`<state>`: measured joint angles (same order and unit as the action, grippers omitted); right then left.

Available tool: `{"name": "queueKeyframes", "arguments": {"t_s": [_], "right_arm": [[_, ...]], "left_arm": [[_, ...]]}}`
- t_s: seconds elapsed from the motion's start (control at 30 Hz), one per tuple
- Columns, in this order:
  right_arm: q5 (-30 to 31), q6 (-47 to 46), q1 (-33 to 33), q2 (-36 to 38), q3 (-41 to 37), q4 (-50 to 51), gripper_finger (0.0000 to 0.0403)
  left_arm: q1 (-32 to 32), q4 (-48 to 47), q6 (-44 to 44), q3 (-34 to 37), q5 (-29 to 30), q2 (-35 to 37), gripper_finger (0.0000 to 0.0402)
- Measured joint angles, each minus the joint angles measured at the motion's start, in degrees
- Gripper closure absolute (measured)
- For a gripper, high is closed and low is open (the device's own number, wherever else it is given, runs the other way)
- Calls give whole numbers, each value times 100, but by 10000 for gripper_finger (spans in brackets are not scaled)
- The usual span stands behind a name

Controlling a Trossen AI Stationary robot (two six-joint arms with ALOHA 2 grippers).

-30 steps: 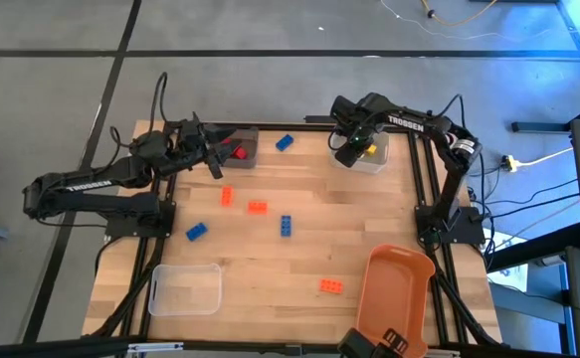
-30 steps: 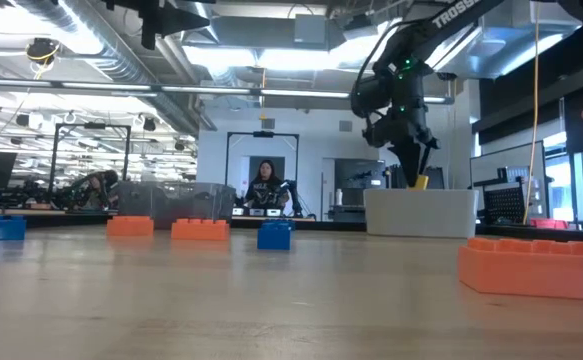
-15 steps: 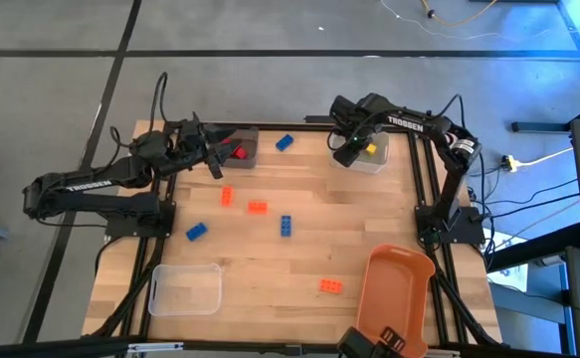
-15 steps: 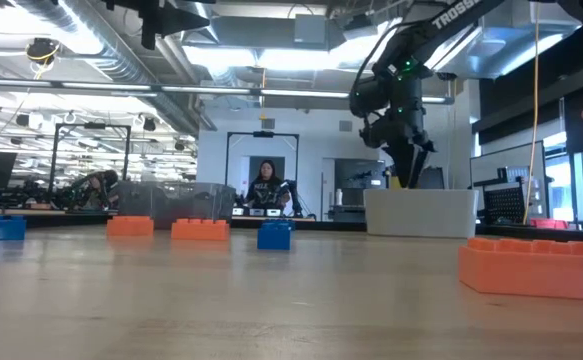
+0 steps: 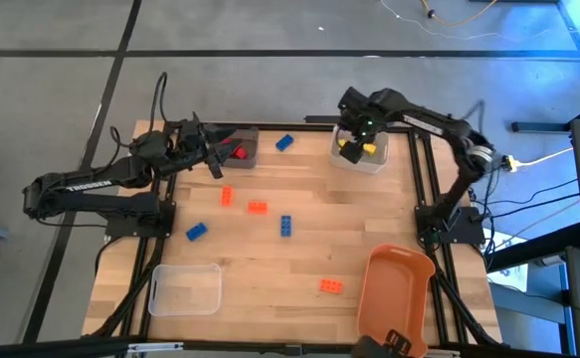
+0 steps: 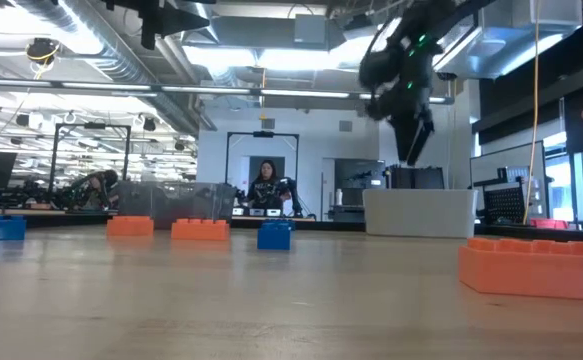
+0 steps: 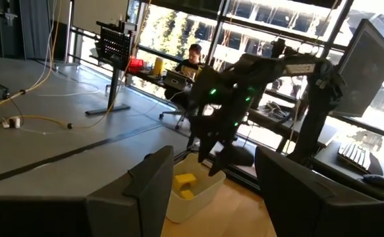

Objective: Sort & place blocks by color
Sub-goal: Put the top left orange game piece into the orange bin

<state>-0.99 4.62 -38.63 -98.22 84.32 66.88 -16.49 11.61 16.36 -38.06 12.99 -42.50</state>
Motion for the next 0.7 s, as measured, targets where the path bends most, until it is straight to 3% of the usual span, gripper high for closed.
{"name": "queueKeyframes", "arguments": {"t_s": [0.2,0.43,0.7], "right_arm": [[-790,-309,16,1555,-751,-895,148],[-1721,-1662,483,3892,-2399,-3138,148],[-1867,-2263,1157,5605,-3653,-5142,148]], "left_arm": [[0,0,0,1,1,0,198],[2,-1,0,0,-1,0,198],[5,1,11,0,-611,0,198]]}}
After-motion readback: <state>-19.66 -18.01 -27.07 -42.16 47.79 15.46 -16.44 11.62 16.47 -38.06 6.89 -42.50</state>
